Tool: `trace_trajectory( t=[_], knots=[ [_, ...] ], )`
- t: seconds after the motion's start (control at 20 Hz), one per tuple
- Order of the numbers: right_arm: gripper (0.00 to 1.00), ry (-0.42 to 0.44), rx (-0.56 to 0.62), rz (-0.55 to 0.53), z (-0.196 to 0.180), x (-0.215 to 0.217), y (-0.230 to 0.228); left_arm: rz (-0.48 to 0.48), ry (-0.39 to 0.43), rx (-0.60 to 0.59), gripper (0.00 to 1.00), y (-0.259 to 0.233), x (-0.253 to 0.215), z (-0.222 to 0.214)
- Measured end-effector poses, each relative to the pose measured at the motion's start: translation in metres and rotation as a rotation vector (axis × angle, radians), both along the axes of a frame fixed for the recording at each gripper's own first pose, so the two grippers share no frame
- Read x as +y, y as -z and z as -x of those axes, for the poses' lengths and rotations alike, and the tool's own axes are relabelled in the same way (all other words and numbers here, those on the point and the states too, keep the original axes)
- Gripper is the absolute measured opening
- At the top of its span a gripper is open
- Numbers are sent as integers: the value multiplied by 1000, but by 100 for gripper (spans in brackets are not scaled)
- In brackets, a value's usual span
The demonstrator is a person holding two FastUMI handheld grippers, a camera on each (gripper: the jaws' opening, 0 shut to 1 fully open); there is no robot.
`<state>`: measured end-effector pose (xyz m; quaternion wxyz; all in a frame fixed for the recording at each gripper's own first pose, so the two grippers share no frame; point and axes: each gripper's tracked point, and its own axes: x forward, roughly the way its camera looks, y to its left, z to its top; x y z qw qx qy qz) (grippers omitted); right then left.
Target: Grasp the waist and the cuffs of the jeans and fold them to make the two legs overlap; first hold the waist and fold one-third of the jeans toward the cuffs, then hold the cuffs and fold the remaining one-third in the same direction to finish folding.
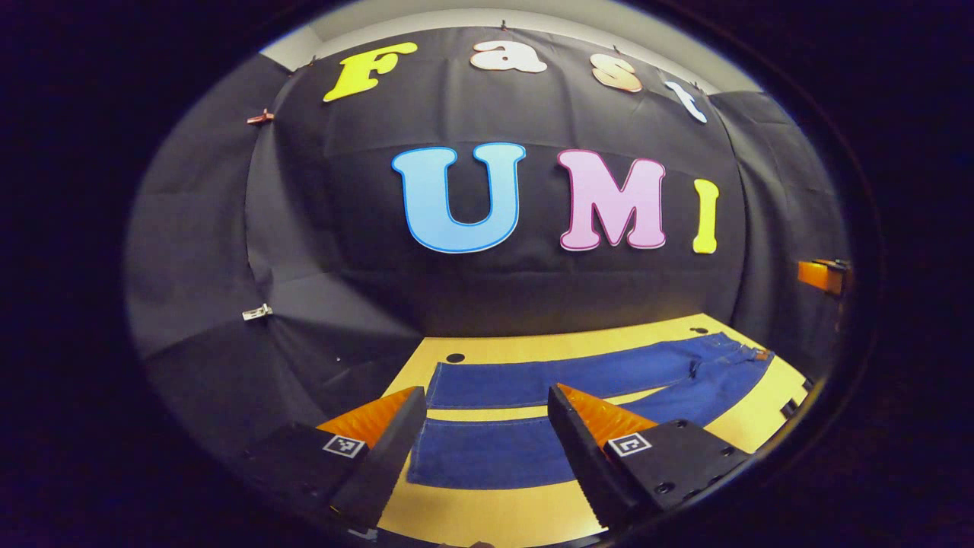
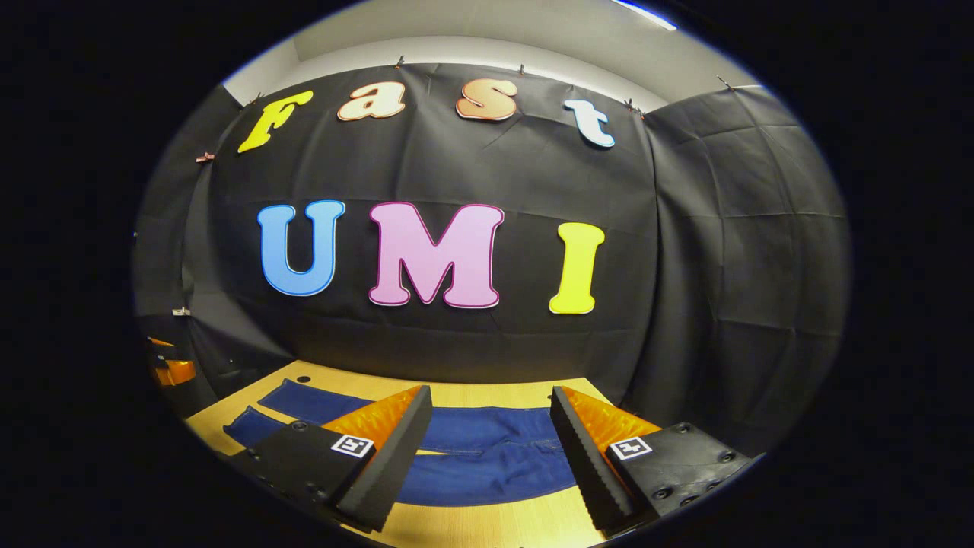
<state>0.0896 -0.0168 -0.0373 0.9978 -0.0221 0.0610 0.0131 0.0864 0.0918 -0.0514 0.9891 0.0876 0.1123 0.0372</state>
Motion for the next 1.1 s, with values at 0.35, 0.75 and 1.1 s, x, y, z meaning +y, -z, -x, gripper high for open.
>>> trace_trajectory(
  t=[0.35, 0.75, 1.1],
  knots=[
    [96, 33, 38, 40, -25, -33, 16, -459, 200, 337, 98, 94, 69, -15],
    [93, 50, 93, 124, -28, -64, 35, -891, 460, 690, 99, 231, 133, -26],
    [96, 121, 136, 235, -29, -108, 47, -1016, 560, 728, 94, 255, 135, -49]
  ],
)
